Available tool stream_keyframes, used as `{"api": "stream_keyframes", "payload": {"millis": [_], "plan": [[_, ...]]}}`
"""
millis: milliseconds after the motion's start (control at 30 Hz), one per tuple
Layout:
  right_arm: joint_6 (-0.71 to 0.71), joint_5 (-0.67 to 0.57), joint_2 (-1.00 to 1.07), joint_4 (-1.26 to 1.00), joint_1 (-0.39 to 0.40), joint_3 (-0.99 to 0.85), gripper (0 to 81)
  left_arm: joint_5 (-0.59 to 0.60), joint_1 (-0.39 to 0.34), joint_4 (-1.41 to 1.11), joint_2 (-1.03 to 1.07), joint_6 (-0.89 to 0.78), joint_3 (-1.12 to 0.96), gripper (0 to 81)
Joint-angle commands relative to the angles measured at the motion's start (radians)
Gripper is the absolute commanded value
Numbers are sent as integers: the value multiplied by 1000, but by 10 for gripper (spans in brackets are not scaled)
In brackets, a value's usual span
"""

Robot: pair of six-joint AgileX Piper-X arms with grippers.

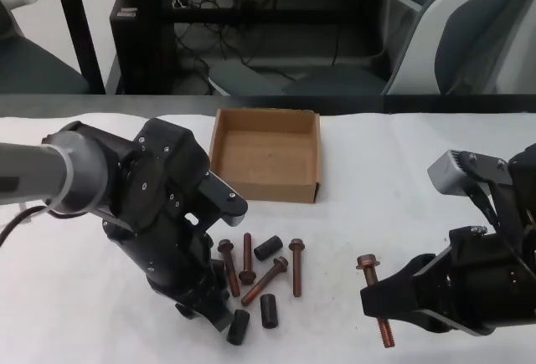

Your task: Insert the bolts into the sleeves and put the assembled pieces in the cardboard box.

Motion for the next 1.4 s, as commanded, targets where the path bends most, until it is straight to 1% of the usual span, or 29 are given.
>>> {"api": "stream_keyframes", "payload": {"millis": [0, 100, 233, 267, 300, 367, 433, 467, 633, 733, 767, 867, 900, 933, 1067, 1200, 1300, 1367], "plan": [[-12, -14, -12, -13, 2, -1, 0, 6, -6, -5, 0, 9, -9, 452], [-12, -14, -12, -14, 2, -1, 0, 6, -14, -5, 0, 15, -9, 452], [-12, -14, -12, -39, 2, -1, 0, 1, -46, -5, 0, 38, -9, 451], [-12, -14, -12, -50, 2, -1, 0, -1, -54, -5, 0, 41, -9, 440], [-12, -14, -12, -59, 2, -1, 0, -3, -61, -5, 0, 41, -9, 420], [-12, -14, -12, -64, 2, -1, 0, -8, -65, 8, 0, 41, -9, 346], [-12, -14, -12, -62, 2, -1, 0, -43, -65, 35, 0, 41, -9, 276], [-12, -14, -12, -61, 2, -1, 0, -67, -62, 48, 0, 43, -9, 255], [-12, -14, -12, -61, 2, -1, 0, -137, -57, 87, 0, 53, -9, 244], [-12, -14, -12, -61, 2, -1, 0, -137, -57, 83, 0, 53, -9, 228], [-12, -14, -12, -61, 2, -1, 0, -137, -57, 83, 0, 53, -9, 199], [-12, -14, -12, -61, 2, -1, 0, -136, -57, 83, 0, 53, -9, 77], [-12, -14, -12, -61, 2, -1, 0, -134, -57, 81, 0, 53, -9, 48], [-12, -14, -12, -61, 2, -1, 0, -131, -57, 78, 0, 53, -9, 36], [-12, -14, -12, -61, 2, -1, 0, -129, -57, 62, 0, 53, -9, 35], [-12, -14, -12, -61, 2, -1, 0, -81, -57, 39, 0, 53, -9, 35], [-4, -14, -12, -62, 2, -1, 0, -81, -57, 29, 0, 53, -9, 14], [-4, -14, -12, -62, 2, -1, 0, -85, -57, 35, 0, 50, -9, 17]]}}
